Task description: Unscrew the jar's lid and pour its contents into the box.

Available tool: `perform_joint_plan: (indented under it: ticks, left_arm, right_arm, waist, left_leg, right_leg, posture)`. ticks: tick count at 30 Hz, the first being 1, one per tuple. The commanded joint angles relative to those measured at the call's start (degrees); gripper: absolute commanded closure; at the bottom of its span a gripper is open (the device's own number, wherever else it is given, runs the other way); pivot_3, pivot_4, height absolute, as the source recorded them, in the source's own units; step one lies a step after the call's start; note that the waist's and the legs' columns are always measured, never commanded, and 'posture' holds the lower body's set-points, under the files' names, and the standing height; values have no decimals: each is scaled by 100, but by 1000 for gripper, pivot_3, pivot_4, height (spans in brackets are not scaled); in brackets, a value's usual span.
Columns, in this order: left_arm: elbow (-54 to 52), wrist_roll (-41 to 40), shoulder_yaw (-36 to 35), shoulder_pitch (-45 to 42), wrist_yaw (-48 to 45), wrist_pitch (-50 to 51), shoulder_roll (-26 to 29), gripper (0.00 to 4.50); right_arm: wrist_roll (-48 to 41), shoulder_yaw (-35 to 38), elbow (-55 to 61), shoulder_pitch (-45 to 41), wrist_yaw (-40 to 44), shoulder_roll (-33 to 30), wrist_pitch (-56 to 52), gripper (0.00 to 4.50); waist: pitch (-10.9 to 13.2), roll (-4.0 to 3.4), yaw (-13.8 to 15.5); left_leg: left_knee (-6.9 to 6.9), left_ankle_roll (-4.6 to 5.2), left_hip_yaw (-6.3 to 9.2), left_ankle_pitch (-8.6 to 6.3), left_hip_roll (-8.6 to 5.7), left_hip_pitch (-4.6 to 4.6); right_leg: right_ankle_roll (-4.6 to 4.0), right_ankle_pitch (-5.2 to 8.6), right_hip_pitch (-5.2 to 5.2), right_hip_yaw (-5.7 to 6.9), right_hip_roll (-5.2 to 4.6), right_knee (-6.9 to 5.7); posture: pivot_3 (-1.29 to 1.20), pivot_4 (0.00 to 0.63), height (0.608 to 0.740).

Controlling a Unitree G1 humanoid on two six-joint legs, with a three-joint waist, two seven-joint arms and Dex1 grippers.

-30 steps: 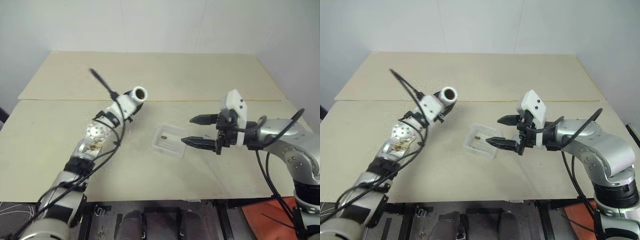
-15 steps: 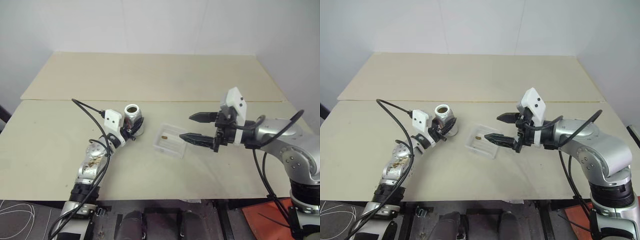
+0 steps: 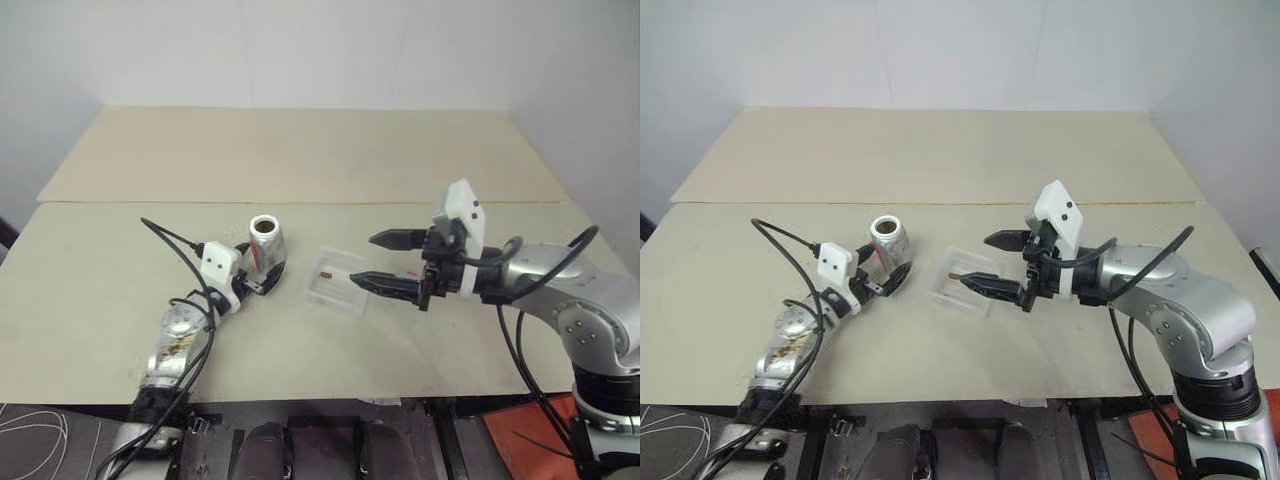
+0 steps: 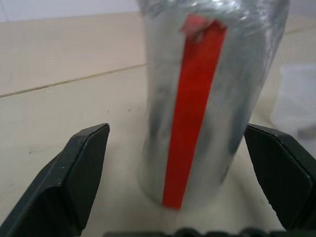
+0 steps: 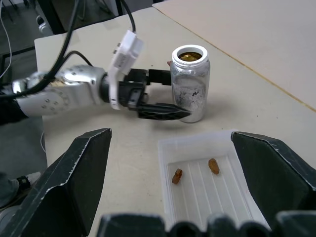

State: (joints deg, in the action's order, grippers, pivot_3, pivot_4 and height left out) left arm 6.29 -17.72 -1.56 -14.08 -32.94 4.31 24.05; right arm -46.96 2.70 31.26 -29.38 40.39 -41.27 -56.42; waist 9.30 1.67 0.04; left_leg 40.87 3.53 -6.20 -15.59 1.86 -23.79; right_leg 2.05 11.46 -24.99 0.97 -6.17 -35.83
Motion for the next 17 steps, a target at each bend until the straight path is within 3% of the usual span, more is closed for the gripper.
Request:
perform_joint_plan:
  ticks: [1,6,10,17]
  left_arm:
    - [-1260,-630,-606,553,-678,567,785,7]
    - [-2195,-1893,-1897,1327,-1924,1186,2028,7]
    - [-2129,-2488,-2588,1506,-3127,1456,2889,7]
    - [-2554,-2581,-2843,1825,-3055,1681,2873,7]
  right_arm:
    - [-90,199,250,154,28,-114,99,0]
    - [141,212,269,445,264,-365,370,0]
    - [583,133,179,608,607,-536,1027,0]
    - [692,293,-47,702,949,-560,1508,0]
  waist:
    - [0,0,-35]
    - [0,-2,-62]
    - [1,-3,-51]
    - [1,-6,-69]
  left_leg:
    - [-1,-1,-1,0,2,-1]
    - [-2,-3,-3,0,6,7]
    - [-5,-4,-5,0,4,16]
    - [-13,-6,-18,1,2,34]
  right_leg:
    - [0,0,-2,0,0,1]
    - [-5,4,-2,-3,-3,1]
    - [-10,9,0,0,-3,0]
    - [-8,11,9,-8,-1,1]
  posture:
    - [0,150,740]
    - [0,150,740]
    - [0,150,740]
    - [0,150,740]
